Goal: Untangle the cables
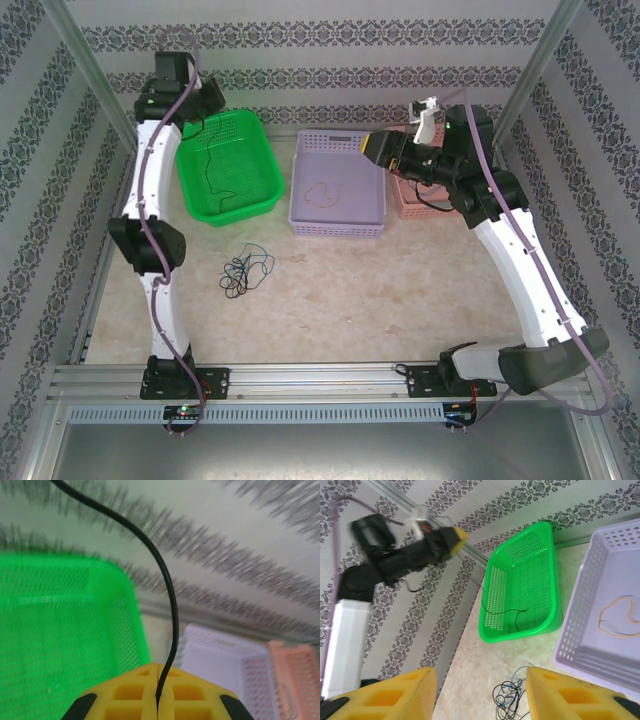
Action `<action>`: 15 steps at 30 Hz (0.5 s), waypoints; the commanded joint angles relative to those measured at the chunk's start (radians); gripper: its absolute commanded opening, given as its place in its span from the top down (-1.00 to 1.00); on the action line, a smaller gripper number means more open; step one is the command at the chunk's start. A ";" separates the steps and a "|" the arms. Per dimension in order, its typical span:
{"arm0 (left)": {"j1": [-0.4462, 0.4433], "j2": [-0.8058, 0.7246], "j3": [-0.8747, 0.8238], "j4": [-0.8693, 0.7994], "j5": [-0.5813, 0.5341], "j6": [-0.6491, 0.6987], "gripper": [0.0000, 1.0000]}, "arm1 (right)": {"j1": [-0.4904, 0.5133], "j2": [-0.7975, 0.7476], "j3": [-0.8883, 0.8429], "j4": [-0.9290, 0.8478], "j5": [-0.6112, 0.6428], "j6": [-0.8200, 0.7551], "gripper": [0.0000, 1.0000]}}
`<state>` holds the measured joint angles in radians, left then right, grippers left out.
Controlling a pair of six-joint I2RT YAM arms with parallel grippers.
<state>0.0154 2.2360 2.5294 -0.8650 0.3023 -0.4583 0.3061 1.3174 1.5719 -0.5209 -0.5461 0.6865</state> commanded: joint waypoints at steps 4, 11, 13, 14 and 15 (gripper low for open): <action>0.024 0.117 -0.054 -0.133 -0.022 -0.061 1.00 | 0.017 -0.042 -0.043 0.024 0.026 0.015 -0.01; 0.031 0.203 -0.006 -0.135 -0.008 -0.134 0.14 | 0.017 -0.075 -0.084 0.008 0.046 0.021 -0.01; 0.030 0.195 0.019 -0.140 0.003 -0.147 -0.12 | 0.017 -0.079 -0.090 0.004 0.051 0.021 -0.01; 0.029 0.187 0.023 -0.140 0.015 -0.153 -0.18 | 0.017 -0.081 -0.092 0.002 0.054 0.020 -0.01; 0.029 0.168 0.024 -0.144 0.026 -0.160 -0.23 | 0.017 -0.080 -0.095 0.000 0.054 0.016 -0.01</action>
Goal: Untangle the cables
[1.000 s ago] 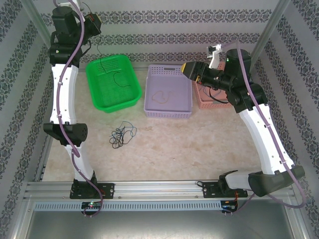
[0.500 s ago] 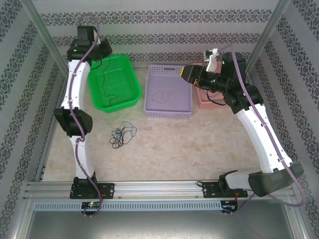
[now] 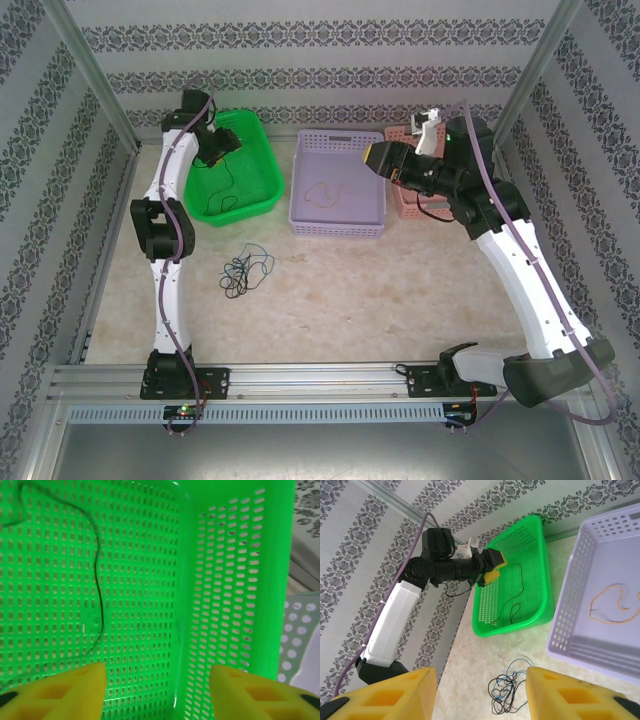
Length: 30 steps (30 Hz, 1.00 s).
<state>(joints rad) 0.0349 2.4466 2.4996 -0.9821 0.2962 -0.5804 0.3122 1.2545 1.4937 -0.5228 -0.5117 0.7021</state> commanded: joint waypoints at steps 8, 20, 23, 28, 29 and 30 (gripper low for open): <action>0.004 -0.275 -0.030 -0.133 -0.085 -0.061 -0.34 | 0.028 -0.010 -0.065 -0.015 0.041 -0.076 0.00; -0.112 -0.901 -1.113 0.026 -0.089 -0.255 -0.11 | 0.316 0.006 -0.370 0.038 0.169 -0.315 0.04; -0.162 -0.977 -1.330 0.091 -0.036 -0.283 -0.02 | 0.372 0.054 -0.424 0.064 0.144 -0.294 0.08; -0.181 -0.997 -1.472 0.149 -0.020 -0.300 0.01 | 0.421 0.102 -0.481 0.110 0.124 -0.250 0.11; -0.181 -0.995 -1.481 0.165 -0.022 -0.301 0.06 | 0.426 0.106 -0.491 0.120 0.120 -0.243 0.11; -0.181 -0.991 -1.486 0.175 -0.027 -0.298 0.10 | 0.427 0.108 -0.497 0.127 0.118 -0.237 0.11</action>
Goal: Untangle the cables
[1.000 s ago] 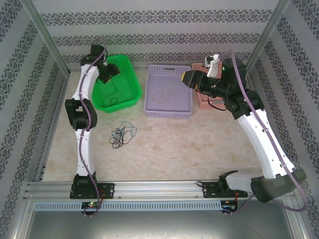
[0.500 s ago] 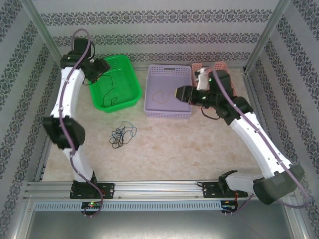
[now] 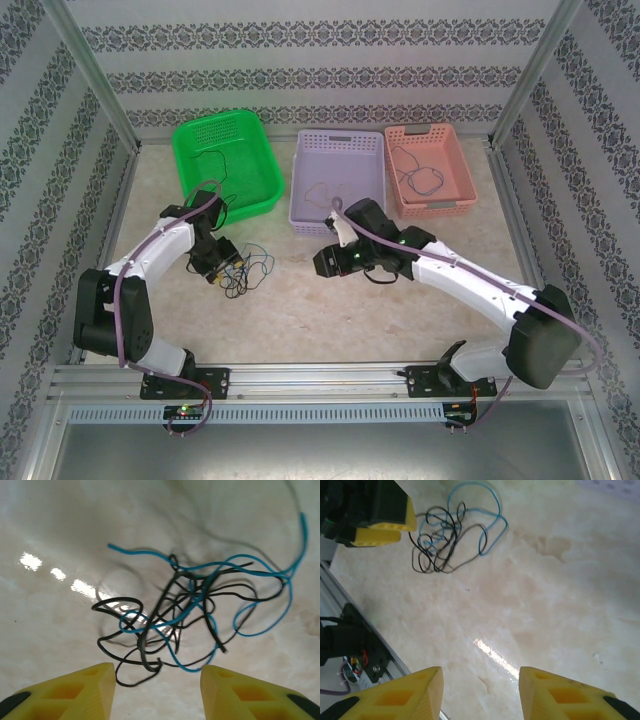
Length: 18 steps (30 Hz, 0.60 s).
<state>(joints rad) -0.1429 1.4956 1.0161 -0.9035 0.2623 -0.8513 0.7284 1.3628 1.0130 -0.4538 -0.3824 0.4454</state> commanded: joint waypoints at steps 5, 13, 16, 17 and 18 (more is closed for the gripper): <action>-0.003 0.008 0.011 0.054 -0.044 0.002 0.19 | 0.012 0.005 -0.028 0.059 -0.014 0.027 0.11; -0.003 0.037 0.003 0.092 -0.065 0.093 0.30 | 0.012 0.004 -0.037 0.061 -0.018 0.041 0.11; -0.003 0.046 -0.007 0.115 -0.074 0.111 0.32 | 0.012 0.013 -0.030 0.064 -0.023 0.044 0.11; -0.003 0.050 -0.020 0.142 -0.060 0.118 0.35 | 0.012 0.019 -0.025 0.063 -0.025 0.043 0.11; -0.003 0.056 -0.029 0.155 -0.048 0.120 0.39 | 0.012 0.024 -0.022 0.063 -0.028 0.042 0.11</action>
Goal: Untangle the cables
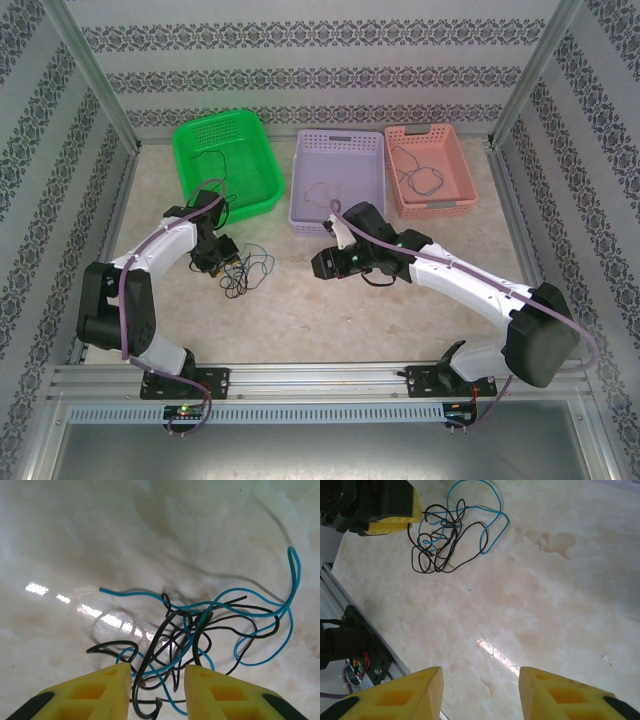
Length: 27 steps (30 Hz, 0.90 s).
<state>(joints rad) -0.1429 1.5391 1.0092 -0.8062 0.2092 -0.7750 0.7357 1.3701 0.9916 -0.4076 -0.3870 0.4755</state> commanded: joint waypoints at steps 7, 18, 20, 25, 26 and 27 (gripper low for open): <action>-0.003 -0.005 -0.064 0.092 -0.006 0.033 0.65 | 0.005 0.043 0.021 0.018 -0.026 0.016 0.11; -0.035 -0.081 -0.023 0.138 0.105 0.033 1.00 | -0.009 0.069 0.032 0.023 -0.030 0.045 0.12; -0.079 -0.091 0.004 0.167 0.186 0.049 1.00 | -0.023 0.068 0.028 0.041 -0.032 0.077 0.11; -0.231 -0.078 0.081 0.207 0.304 0.086 1.00 | -0.096 0.060 -0.007 0.134 -0.065 0.224 0.02; -0.262 -0.073 0.092 0.214 0.310 0.084 1.00 | -0.114 0.058 -0.018 0.167 -0.083 0.262 -0.01; -0.284 -0.070 0.101 0.215 0.309 0.081 1.00 | -0.129 0.058 -0.025 0.191 -0.097 0.291 -0.04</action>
<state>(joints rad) -0.3714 1.4746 1.0752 -0.6334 0.4408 -0.7238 0.6418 1.4303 0.9928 -0.3138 -0.4362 0.6449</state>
